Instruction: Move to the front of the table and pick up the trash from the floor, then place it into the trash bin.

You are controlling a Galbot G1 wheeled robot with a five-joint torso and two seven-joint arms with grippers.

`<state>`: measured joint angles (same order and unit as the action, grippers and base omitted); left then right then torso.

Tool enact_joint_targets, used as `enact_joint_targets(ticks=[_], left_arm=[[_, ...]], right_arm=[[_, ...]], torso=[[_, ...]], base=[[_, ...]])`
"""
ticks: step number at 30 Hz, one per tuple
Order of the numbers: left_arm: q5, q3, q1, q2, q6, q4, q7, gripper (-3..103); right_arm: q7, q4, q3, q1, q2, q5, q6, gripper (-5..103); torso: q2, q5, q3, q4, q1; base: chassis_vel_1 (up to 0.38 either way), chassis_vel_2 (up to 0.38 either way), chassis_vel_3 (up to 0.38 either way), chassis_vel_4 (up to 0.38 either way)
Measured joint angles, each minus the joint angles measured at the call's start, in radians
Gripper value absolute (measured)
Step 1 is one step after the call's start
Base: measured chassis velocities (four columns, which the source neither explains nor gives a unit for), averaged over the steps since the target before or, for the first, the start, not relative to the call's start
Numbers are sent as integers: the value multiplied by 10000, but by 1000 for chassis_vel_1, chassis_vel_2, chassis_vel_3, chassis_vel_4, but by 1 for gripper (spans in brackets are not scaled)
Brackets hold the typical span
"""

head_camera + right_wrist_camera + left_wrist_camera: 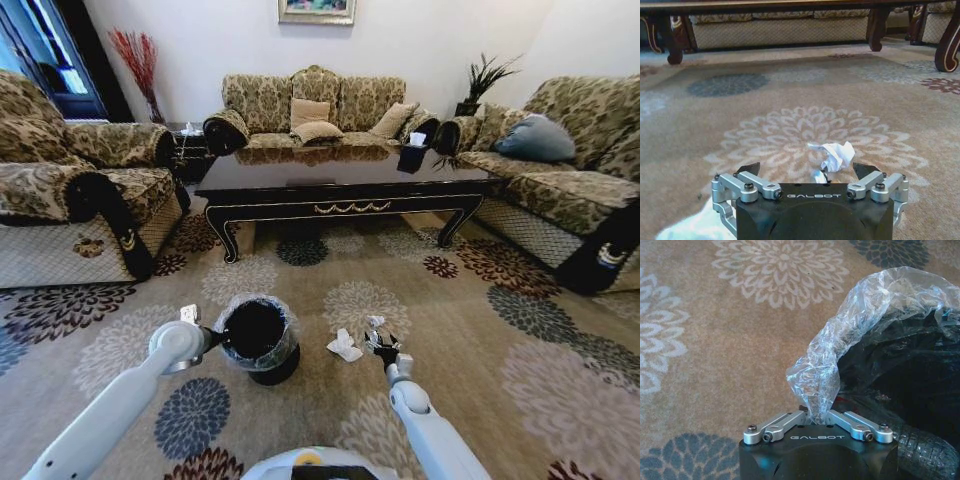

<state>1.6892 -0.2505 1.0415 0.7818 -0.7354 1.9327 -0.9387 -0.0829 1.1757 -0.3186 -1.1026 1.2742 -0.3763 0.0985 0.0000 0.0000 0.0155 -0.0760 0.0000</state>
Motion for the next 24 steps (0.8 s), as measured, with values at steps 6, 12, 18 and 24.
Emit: enact_joint_targets(ticks=[6, 12, 18, 24], left_arm=[[-26, 89, 23, 117, 0, -23, -13, 0], [-36, 145, 24, 64, 0, -28, -18, 0], [-33, 167, 27, 32, 0, -29, -23, 0], [-99, 172, 59, 8, 0, -48, -32, 0]], right_arm=[[61, -980, 139, 500, 32, 280, 118, 100], [51, -1539, 224, 844, 141, 246, 156, 100], [-1, -2003, 223, 1113, 228, -487, -35, 98], [-16, -2183, 235, 1251, 214, -771, -176, 82]], torso=[[0, 0, 0, 2, 0], [0, 1, 0, 3, 0], [0, 0, -1, 1, 0], [0, 0, 0, 3, 0]], base=[[0, 0, 0, 0], [0, 0, 0, 0], [0, 0, 0, 0], [0, 0, 0, 0]])
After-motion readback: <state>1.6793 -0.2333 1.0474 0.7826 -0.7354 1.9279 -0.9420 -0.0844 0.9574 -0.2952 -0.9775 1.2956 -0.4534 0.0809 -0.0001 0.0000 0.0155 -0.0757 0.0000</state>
